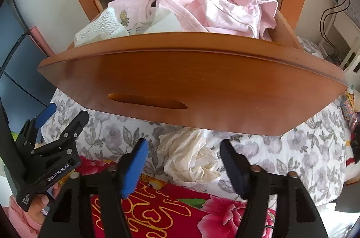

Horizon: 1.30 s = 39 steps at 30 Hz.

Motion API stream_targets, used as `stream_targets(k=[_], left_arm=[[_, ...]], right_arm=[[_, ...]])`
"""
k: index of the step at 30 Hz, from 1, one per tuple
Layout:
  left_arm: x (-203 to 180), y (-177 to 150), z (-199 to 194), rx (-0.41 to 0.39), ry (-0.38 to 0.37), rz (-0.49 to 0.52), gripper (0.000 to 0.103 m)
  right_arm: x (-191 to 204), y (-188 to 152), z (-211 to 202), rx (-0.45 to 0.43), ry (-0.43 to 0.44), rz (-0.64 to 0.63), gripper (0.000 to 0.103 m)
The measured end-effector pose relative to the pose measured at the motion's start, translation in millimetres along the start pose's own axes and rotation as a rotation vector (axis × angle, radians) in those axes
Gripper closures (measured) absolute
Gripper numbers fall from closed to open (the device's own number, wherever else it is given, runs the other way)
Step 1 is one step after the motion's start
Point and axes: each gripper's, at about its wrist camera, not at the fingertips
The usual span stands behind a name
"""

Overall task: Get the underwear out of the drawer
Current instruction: 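Withdraw the open right gripper from the cream cloth, then reach the right gripper into the drawer toward the pale green lace cloth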

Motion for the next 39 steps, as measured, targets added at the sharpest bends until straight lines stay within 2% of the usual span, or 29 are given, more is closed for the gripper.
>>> stream_targets(k=[9,21,25,31,39], left_arm=[[1,0,1,0.003,-0.002,-0.005,0.005],[4,-1,1,0.004,0.001,-0.028,0.005],[6,-1,1,0.003,-0.002,-0.034,0.005],[9,-1,3,0.013,-0.006,-0.048,0.005],[11,-1,2,0.006,-0.012,-0.060,0.005]], right_arm=[[-2,-2,-5,-0.021,-0.022,-0.004,0.000],[-4,-2,-17,-0.086,-0.022,0.012,0.000],[1,1,-33,-0.163,-0.026,0.001,0.000],[18,10,-61,-0.286,-0.048,-0.099,0.000],[25,27,-68,-0.311,-0.021,-0.108,0.000]])
Point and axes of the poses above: each gripper's, at about its wrist camera, not at the fingertips, and z roughly the way its jaws point, x to its left, y to its top, and after that the axes turned 12 degrees about y, right-handed
